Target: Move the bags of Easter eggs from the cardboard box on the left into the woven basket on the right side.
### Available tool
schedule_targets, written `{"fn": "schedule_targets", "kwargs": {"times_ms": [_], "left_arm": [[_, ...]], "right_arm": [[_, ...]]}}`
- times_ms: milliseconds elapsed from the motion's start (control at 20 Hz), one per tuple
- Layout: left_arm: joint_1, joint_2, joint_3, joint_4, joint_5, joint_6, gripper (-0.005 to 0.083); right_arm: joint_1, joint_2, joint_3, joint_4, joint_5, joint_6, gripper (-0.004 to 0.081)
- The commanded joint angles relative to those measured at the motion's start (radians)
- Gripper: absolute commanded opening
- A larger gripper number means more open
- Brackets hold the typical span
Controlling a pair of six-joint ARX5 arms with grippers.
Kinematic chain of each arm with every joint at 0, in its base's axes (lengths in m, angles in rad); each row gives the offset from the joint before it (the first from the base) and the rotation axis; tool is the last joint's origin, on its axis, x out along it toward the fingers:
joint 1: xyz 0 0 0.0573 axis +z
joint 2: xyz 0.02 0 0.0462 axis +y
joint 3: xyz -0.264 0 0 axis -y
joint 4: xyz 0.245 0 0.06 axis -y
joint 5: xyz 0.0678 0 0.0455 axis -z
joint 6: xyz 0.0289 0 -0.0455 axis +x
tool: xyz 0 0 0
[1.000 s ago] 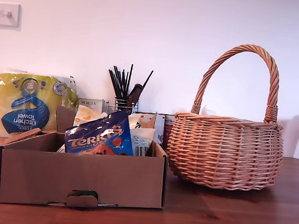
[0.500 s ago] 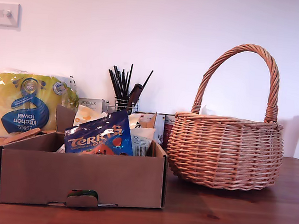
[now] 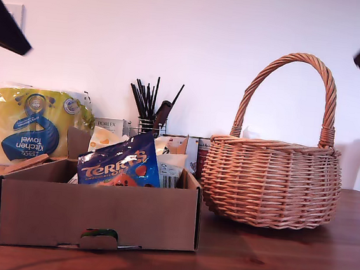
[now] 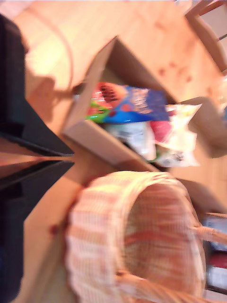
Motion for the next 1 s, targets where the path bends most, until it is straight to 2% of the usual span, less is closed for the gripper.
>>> {"fn": "schedule_targets", "kwargs": {"times_ms": [0, 100, 150, 200, 300, 350, 450, 700, 850, 950], "left_arm": [[0.001, 0.037, 0.011, 0.054, 0.029, 0.012, -0.0024], [0.001, 0.096, 0.015, 0.132, 0.038, 0.024, -0.0023], [0.001, 0.127, 0.019, 0.162, 0.048, 0.038, 0.0006], [0.000, 0.159, 0.024, 0.187, 0.065, 0.053, 0.0128], [0.001, 0.219, 0.033, 0.240, 0.063, 0.078, 0.0472], [0.000, 0.252, 0.039, 0.261, 0.063, 0.100, 0.0556], [0.001, 0.317, 0.057, 0.297, 0.063, 0.198, 0.0555], [0.020, 0.525, 0.183, 0.286, 0.063, 0.269, 0.0556], [0.022, 0.669, 0.306, 0.186, 0.055, 0.286, 0.0556], [0.026, 0.745, 0.373, 0.140, 0.056, 0.348, 0.0556]], "right_arm": [[0.006, -0.006, 0.024, 0.023, -0.003, 0.000, -0.0013], [0.006, -0.006, 0.024, 0.023, 0.001, -0.001, -0.0013], [0.006, -0.006, 0.024, 0.026, 0.001, -0.001, -0.0013], [0.006, -0.006, 0.024, 0.026, 0.001, -0.001, -0.0013], [0.006, -0.001, 0.024, 0.026, 0.001, -0.001, -0.0013], [0.006, 0.000, 0.024, 0.026, 0.001, -0.001, -0.0013], [0.006, 0.000, 0.024, 0.026, 0.000, -0.001, -0.0013], [0.004, 0.003, 0.024, 0.027, 0.001, -0.009, -0.0013], [0.004, 0.018, 0.024, 0.027, 0.001, -0.009, -0.0013], [0.004, 0.029, 0.024, 0.027, 0.001, -0.010, -0.0013]]}}
